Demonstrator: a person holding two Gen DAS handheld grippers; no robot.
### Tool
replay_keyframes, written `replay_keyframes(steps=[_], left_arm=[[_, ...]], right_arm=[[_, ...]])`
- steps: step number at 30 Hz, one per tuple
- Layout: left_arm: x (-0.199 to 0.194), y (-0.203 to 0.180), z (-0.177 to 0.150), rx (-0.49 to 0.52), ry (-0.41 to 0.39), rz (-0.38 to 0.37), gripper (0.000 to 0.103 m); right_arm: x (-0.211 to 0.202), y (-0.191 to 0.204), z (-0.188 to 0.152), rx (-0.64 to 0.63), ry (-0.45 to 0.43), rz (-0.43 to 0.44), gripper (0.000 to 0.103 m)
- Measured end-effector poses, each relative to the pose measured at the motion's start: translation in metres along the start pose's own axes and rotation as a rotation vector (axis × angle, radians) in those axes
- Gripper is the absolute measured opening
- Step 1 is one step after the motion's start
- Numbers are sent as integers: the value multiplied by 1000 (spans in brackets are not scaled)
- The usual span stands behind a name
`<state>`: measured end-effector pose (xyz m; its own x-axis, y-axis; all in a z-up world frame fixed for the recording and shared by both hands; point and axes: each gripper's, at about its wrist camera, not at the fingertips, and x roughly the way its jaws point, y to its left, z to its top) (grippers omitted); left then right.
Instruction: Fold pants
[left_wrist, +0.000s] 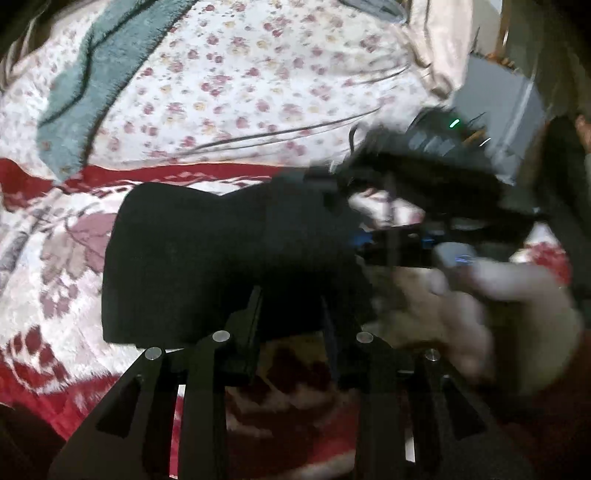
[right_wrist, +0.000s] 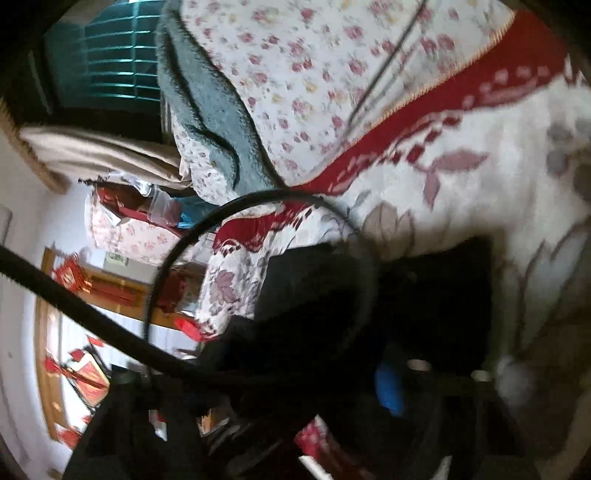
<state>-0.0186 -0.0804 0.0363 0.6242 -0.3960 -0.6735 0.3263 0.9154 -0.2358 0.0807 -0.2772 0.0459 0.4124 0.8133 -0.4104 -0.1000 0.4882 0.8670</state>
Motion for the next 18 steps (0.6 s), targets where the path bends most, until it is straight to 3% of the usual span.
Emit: replay_keyframes(steps=[2,4,9,12,14,16,18], left_arm=[[-14,14,2,-42,-7,-62,27],[-25,29,6,-90,-27,-74,27],[-43,58,18,-145,-99,-1,27],[-32,65,25,-155,-86,5,27],[-18,64,25,-150,-56,-2,27],[-1,58,23,-149,-12,-27,27],[16,49,17,-151,48,-92,27]], right_arm=[[-6,-4,2,-25,-6,-62,55],[-12,-10,1,-23,2,-91,55],[-25,-6,-9,0,3,-75,67],[-20,-6,-10,-2,14,-66,69],[-12,-6,-11,-37,30,-59,64],[-8,-6,-17,-103,35,-67,38],[-10,-7,-21,-167,23,-112,26]])
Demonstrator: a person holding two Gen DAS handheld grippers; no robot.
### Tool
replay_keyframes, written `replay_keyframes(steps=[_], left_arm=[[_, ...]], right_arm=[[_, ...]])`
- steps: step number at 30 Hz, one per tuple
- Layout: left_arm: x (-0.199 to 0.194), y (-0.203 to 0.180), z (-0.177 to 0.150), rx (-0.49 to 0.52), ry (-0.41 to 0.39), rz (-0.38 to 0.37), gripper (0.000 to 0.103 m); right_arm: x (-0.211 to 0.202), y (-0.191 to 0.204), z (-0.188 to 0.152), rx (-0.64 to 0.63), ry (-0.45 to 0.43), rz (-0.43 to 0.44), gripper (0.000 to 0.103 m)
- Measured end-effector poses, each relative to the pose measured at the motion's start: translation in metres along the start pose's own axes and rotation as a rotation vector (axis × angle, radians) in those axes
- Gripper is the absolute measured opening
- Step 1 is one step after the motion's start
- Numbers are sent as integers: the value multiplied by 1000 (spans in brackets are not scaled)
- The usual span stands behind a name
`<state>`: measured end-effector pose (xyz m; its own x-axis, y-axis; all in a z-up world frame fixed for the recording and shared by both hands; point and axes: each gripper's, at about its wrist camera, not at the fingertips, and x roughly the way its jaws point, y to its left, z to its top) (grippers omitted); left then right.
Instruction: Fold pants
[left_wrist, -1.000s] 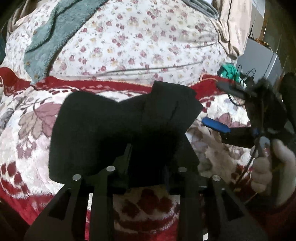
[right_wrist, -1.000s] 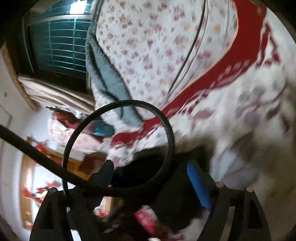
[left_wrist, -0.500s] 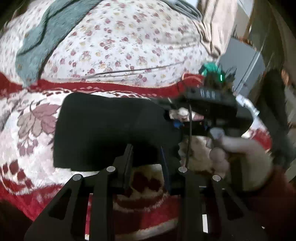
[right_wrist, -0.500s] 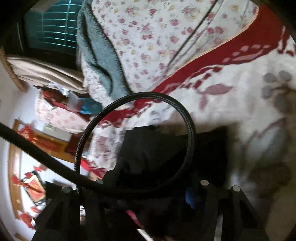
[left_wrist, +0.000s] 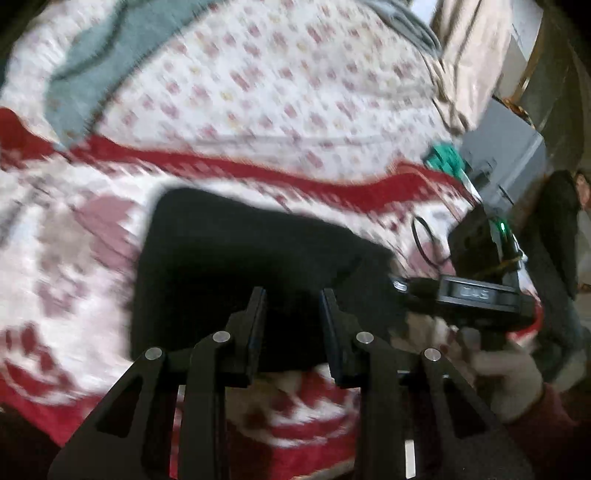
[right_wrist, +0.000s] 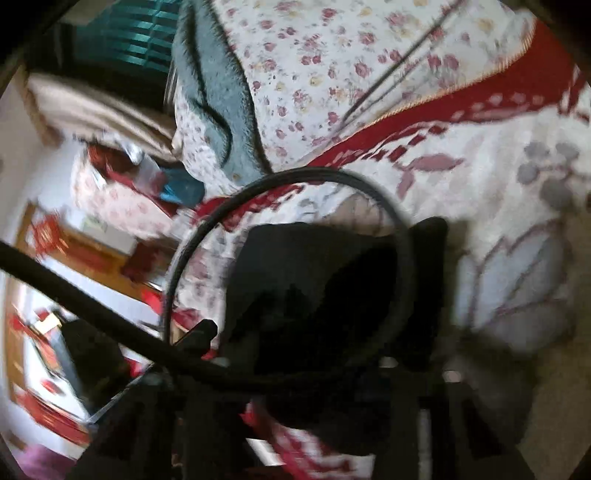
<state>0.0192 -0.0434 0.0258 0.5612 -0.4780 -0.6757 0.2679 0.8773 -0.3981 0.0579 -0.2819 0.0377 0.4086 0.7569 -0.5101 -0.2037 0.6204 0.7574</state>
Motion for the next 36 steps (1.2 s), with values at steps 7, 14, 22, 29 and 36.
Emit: replay_keyframes(steps=[7,14,22,29,36], left_arm=[[30,-28,3,15,22,-37,40],[42,-26,6,5,47,-54,44],[24,-32,6,25,26,4,44],[3,-25,8,69,-36,125,44],[-13,-7,15,50,-75,154,47]], right_arm=[[-6,17,12,-150,-39,-124,24],[-11,-4,2,-94,-38,-160,27],[-38,19,2,-165,-48,-279,47],[-42,30,1,-153,-89,-280,66],[-39,46,3,-171,-105,-310,67]])
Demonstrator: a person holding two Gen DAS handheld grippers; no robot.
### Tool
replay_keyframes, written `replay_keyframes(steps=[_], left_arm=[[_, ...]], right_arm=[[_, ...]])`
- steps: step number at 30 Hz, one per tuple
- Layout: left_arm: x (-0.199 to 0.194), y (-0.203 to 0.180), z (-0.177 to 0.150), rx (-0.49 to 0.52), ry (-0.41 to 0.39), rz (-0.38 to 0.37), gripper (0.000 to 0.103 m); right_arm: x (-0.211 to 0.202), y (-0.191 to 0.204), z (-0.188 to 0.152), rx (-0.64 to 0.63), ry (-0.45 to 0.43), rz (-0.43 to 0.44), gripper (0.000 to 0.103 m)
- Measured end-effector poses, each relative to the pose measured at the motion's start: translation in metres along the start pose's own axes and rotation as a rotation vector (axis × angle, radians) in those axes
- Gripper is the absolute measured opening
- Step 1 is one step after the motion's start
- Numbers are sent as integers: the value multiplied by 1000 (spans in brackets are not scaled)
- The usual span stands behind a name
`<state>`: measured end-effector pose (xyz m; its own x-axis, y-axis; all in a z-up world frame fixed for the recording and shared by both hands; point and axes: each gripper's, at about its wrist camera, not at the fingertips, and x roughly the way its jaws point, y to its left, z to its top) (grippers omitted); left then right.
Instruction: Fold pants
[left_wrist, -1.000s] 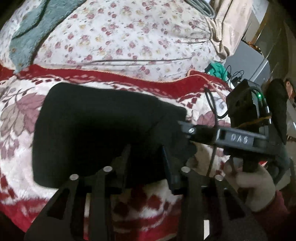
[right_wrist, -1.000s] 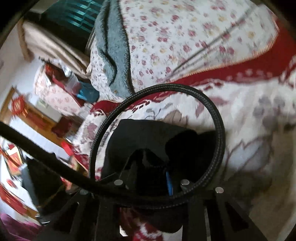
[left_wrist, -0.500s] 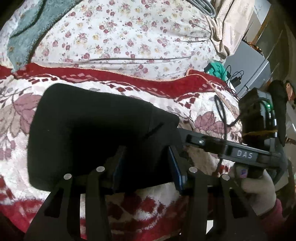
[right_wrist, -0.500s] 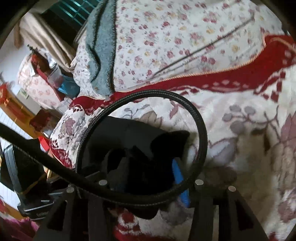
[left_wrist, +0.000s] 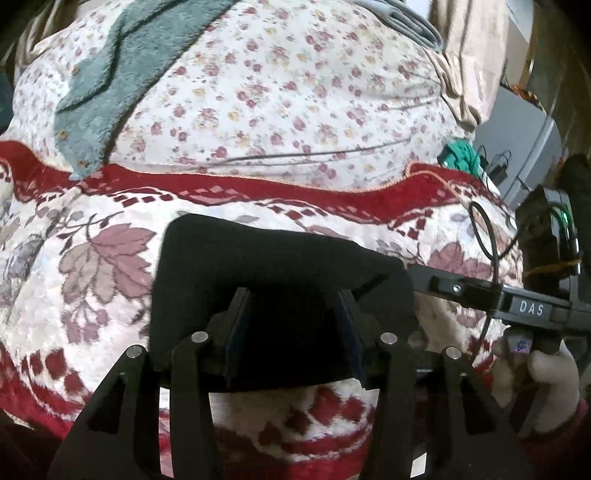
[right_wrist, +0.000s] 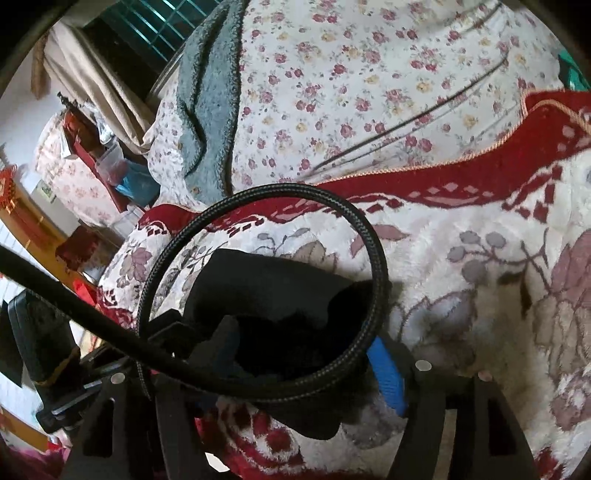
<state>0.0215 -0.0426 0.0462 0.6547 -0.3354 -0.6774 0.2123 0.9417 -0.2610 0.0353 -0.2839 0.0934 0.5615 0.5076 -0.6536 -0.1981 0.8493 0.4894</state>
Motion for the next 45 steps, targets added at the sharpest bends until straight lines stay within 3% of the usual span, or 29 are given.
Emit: replay_keyframes(steps=[5,10,13,18,21,27,33,37,45], left_arm=[[-1,31,5,-76,-3,24,47],[8,57,12,-155,23,-28,47],[13,64,11,-169,38,-15,47],[19,73,7,-182,48,1,47],[20,75,6,-192,40,-1,47],[21,74,7,-177,34,6,47],[27,78,6,-146,36,39,48],[33,85,4,-166,46,23,55],[47,99,-1,-239,93,-57,63]], right_arm=[[6,5,5,-5,-5,-27,73],[25,-2,12,31,20,-53,73],[31,-8,10,59,47,-78,74],[0,-17,17,82,-52,-98,74],[-13,-15,24,75,-79,-78,82],[22,-7,13,68,30,-37,85],[53,-15,-10,65,148,-65,85],[49,-32,-24,132,148,-7,92],[56,-35,-23,139,116,78,93]])
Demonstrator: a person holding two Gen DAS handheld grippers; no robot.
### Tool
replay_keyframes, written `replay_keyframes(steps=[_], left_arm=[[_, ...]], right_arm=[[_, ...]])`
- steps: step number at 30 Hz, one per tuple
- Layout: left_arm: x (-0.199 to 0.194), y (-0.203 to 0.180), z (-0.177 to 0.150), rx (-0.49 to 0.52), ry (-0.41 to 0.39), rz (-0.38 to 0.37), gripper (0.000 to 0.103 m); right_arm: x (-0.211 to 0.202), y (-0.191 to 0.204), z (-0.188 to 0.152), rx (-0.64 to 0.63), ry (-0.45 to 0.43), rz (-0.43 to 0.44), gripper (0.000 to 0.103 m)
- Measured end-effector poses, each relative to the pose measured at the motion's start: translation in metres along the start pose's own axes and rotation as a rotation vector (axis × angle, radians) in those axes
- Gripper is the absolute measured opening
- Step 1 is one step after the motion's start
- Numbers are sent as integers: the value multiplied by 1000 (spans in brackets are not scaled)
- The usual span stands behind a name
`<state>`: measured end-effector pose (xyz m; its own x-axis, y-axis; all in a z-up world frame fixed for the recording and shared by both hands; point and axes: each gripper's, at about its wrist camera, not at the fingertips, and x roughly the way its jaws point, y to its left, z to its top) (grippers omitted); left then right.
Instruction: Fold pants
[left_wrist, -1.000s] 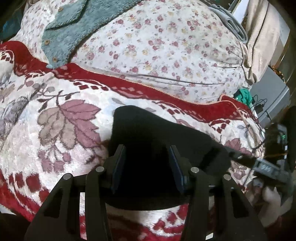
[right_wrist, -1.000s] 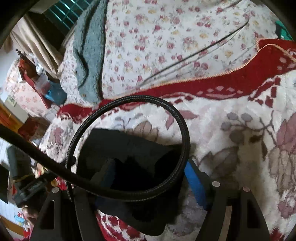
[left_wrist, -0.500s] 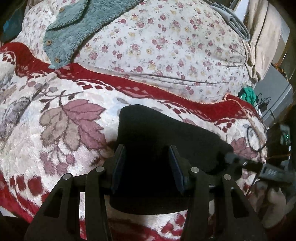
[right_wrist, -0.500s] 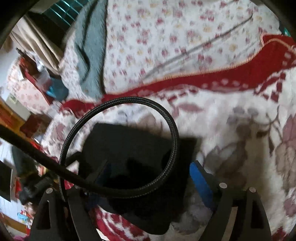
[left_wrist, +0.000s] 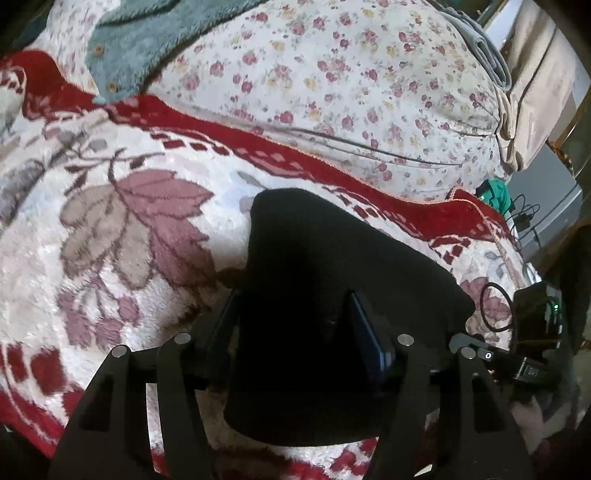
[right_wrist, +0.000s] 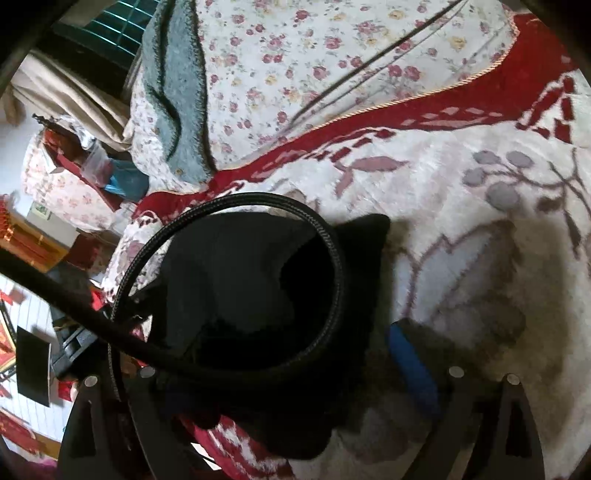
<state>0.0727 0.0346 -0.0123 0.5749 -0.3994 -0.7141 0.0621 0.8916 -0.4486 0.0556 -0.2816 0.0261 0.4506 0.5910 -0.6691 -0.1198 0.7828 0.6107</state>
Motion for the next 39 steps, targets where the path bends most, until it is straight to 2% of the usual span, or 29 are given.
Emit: replay_keyframes(steps=[2,6,7,8,10,11,12,13,15,16,19,23,33,39], left_arm=[[3,3,1,-11,11,-24,68],[13,10,2,-40,38,-74,69],[15,12,2,-50,42,-81,74],[18,14,2,-65,44,-87,78],[22,16,1,-89,46,-103,79],[24,16,0,-99,41,-111,80],[24,15,0,-102,31,-114,80],[25,13,-2,-93,22,-110,80],[26,7,-3,-50,16,-101,80],[27,5,-3,-31,20,-106,73],[24,-1,-2,-17,15,-107,63],[14,-9,5,-6,-2,-102,49],[6,-41,69,76,-105,-96,48],[38,-38,96,77,-76,-57,48]], right_arm=[[6,0,0,-20,-8,33,93],[9,-11,-1,-2,-35,128,94],[9,-13,-1,-3,-39,150,94],[9,-14,-1,-8,-39,162,94],[9,-12,-2,-28,-32,164,94],[9,-10,-2,-39,-33,157,90],[9,-9,-3,-53,-45,143,78],[8,-7,-5,-64,-66,146,72],[9,-5,-7,-70,-91,137,70],[8,-3,-7,-80,-98,131,68],[3,8,-5,-145,-102,100,56],[-5,23,3,-201,-114,92,51],[-15,30,67,-206,-200,66,50],[7,15,102,-164,-206,48,50]])
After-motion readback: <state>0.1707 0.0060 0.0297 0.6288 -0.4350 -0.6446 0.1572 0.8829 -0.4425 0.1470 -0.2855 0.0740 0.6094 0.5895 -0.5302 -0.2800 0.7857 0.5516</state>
